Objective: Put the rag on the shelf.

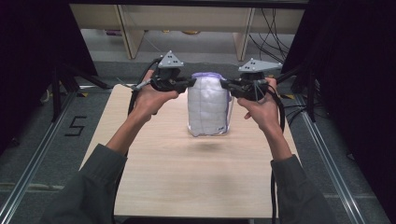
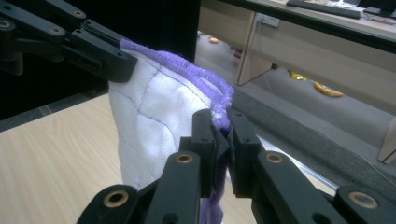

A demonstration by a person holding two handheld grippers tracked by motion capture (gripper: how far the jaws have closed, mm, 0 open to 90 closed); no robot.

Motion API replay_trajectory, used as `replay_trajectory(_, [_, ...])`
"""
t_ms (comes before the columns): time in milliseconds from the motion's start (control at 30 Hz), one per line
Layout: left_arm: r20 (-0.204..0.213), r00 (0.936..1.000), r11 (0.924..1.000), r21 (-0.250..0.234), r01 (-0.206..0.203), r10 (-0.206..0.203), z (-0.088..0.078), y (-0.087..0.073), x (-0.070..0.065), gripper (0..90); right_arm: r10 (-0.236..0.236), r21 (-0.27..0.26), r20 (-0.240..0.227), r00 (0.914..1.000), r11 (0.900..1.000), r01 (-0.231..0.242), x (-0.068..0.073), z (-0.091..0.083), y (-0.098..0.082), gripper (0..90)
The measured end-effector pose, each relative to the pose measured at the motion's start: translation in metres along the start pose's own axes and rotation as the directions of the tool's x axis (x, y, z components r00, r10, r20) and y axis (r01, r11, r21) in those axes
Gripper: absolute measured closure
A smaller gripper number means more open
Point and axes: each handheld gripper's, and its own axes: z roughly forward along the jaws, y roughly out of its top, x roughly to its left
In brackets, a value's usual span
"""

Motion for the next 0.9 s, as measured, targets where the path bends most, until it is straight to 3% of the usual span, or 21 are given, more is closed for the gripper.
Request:
replay_trajectory(100, [-0.014,0.9998,0.9999,-0.005,-0.011,0.011,0.005,0.007,0.004,83.4,0.01,-0.006,0.024,0.9997,1.0,-0.01,-0.009,0.004,0.008,83.5])
replay_trajectory(233, [-0.019,0.9998,0.9998,-0.022,0.001,-0.001,0.012,0.016,0.01,83.4,0.034,-0.007,0.022,0.9992,0.999,-0.034,-0.014,0.007,0.012,83.5])
replay_trajectory(333, [-0.023,0.9996,0.9996,-0.021,-0.018,0.018,0.015,0.023,0.014,83.3,0.032,-0.018,0.025,0.9992,0.999,-0.031,-0.021,0.008,0.017,83.5])
replay_trajectory(467, [-0.028,0.9996,0.9996,-0.03,-0.002,0.001,0.021,0.029,0.02,83.4,0.046,-0.032,0.042,0.998,0.998,-0.045,-0.029,0.01,0.023,83.5])
replay_trajectory(500, [-0.034,0.9991,0.9986,-0.047,0.022,-0.024,0.024,0.031,0.021,83.3,0.067,-0.028,0.043,0.9968,0.997,-0.065,-0.032,0.012,0.025,83.5])
replay_trajectory(733, [-0.039,0.998,0.997,-0.062,0.047,-0.049,0.031,0.034,0.028,83.2,0.069,-0.026,0.045,0.9966,0.997,-0.068,-0.039,0.017,0.034,83.4])
replay_trajectory(900, [-0.042,0.995,0.9932,-0.077,0.087,-0.091,0.05,0.029,0.045,82.9,0.096,-0.007,0.065,0.9932,0.995,-0.096,-0.05,0.031,0.038,83.3])
